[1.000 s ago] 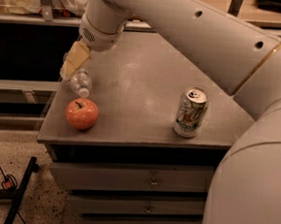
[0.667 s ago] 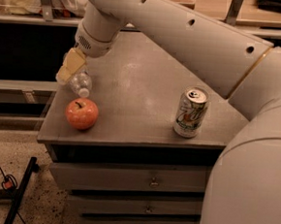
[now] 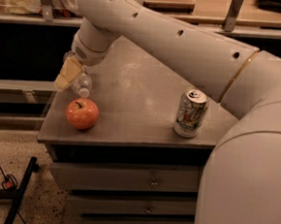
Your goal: Pick water bottle
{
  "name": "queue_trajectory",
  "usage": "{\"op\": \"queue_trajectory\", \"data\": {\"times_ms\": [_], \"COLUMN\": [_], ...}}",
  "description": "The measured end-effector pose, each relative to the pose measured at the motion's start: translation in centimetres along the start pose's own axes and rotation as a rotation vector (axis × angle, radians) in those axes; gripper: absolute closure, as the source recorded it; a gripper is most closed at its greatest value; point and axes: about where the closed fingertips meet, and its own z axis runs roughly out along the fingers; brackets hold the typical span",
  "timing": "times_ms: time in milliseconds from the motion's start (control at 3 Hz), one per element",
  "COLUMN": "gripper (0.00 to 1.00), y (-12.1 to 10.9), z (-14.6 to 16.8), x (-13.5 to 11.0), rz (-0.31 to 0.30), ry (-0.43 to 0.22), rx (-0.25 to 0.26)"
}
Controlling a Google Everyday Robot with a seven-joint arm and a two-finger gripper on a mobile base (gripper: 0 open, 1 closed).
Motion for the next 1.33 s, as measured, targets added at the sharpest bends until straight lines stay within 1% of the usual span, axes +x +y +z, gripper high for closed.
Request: {"op": "queue_trajectory", "data": {"times_ms": [333,667,1000,1333], "gripper": [0.17,0.36,0.60,0.83], "y": [-0.1,-0.2,-0.5,-1.3], "z": [1.8,3.1,3.3,2.0], "x": [0.4,0.8,0.9,0.6], "rz": [0.001,0.002,-0.004,-0.010], "ry": [0.018,0.039,0.056,0.058], "rx": [0.010,0.020,0.030,0.048]}}
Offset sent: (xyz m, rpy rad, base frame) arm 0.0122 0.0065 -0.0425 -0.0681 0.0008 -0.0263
